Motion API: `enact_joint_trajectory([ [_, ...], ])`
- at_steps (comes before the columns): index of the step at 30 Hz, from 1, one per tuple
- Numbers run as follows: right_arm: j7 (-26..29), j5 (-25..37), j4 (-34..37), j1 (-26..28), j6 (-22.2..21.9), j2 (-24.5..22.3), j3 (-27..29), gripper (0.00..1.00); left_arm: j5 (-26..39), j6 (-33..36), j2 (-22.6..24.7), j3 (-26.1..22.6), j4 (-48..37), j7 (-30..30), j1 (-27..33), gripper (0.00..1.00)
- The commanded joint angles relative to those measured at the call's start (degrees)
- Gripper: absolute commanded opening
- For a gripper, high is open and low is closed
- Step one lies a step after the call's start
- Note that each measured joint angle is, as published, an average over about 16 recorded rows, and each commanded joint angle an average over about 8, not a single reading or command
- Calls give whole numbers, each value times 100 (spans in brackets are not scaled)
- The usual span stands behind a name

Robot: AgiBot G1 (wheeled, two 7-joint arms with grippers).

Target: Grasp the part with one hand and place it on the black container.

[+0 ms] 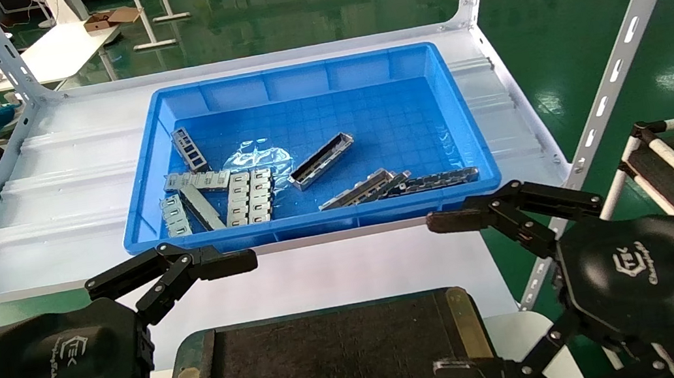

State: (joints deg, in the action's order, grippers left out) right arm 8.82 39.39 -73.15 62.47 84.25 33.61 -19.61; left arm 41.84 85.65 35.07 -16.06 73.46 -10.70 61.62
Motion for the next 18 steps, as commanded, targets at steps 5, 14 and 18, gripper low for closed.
enact_joint_trajectory([
  [5,0,0,0,0,0,0,0,100,0,0,0,0,0,0,0,100],
  [14,0,0,0,0,0,0,0,100,0,0,0,0,0,0,0,100],
  [18,0,0,0,0,0,0,0,100,0,1,-1,1,1,-1,-1,100],
])
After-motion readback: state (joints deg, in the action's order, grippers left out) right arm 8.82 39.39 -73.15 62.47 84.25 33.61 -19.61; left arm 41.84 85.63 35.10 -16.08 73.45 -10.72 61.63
